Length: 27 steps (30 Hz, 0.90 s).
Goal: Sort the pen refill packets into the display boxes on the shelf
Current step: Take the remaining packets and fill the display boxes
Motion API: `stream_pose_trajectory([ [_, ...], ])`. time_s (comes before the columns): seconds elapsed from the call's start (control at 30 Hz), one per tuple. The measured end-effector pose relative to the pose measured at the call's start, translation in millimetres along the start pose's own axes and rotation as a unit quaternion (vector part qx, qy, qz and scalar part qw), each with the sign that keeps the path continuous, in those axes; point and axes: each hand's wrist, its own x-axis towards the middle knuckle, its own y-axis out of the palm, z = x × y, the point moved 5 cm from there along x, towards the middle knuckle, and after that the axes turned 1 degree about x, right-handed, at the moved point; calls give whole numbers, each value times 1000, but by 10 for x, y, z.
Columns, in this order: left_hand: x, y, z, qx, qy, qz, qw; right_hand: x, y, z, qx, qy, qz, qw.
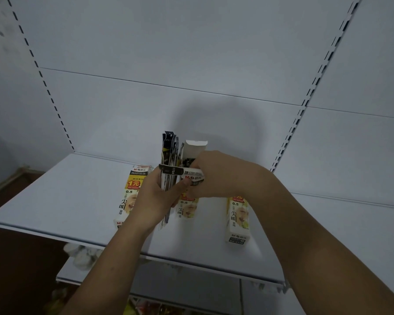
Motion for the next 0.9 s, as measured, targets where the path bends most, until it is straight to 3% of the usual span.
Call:
stream_pose_trajectory([
  [0.1, 2, -15, -15, -11, -2, -4, 1000, -50, -95, -28, 77, -44, -45, 995],
  [0.23, -11, -35, -18, -27, -6, -1, 1000, -199, -331, -137, 183, -24, -201, 962],
  [0.3, -19, -24, -25, -23, -15, -1, 1000, -290, -422, -252, 340, 6, -290, 895],
  [0.4, -35, -6, -40, -20, -25, 2, 999, -343, -452, -288, 558, -40, -337, 757],
  [0.43, -37, -9, -38, -20, -25, 2, 999, -352, -453, -307, 564, -50, -352, 745],
  [0.57, -44, -18, -44, -25, -23, 7, 999, -454, -481, -279, 378, -12, -414, 828],
  [0.9, -30, -34, -26, -22, -22, 10, 999, -299, -316, -197, 314, -54, -340, 885],
])
